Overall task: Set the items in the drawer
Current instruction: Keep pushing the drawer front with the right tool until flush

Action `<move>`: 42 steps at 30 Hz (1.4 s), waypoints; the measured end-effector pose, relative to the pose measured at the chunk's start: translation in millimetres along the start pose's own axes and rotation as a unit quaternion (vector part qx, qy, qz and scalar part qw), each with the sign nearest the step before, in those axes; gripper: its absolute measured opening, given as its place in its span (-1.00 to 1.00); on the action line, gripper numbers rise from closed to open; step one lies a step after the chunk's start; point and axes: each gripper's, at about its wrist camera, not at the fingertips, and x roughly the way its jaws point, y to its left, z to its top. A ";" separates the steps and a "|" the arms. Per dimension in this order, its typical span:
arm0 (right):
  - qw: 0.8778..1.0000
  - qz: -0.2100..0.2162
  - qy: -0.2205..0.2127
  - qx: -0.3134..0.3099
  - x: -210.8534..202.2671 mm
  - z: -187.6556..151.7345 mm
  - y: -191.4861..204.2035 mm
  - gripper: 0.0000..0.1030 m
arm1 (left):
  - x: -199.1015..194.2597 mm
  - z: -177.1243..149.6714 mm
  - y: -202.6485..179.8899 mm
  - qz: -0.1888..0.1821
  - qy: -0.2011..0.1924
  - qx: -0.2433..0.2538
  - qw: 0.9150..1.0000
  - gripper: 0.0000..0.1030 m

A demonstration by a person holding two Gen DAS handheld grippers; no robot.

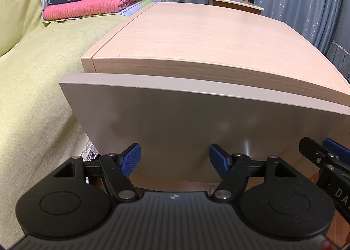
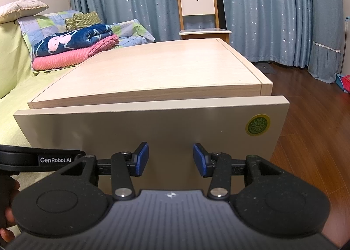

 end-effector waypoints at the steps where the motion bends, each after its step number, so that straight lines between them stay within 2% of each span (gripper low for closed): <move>1: 1.000 0.000 0.000 0.000 0.1 0.1 0.1 -0.21 | 0.2 0.3 -0.1 0.000 0.000 0.000 1.000 0.38; 42: 1.000 -0.005 -0.006 0.000 10.6 4.2 -5.5 -0.19 | 8.7 11.2 4.2 -0.005 -0.007 -0.010 1.000 0.38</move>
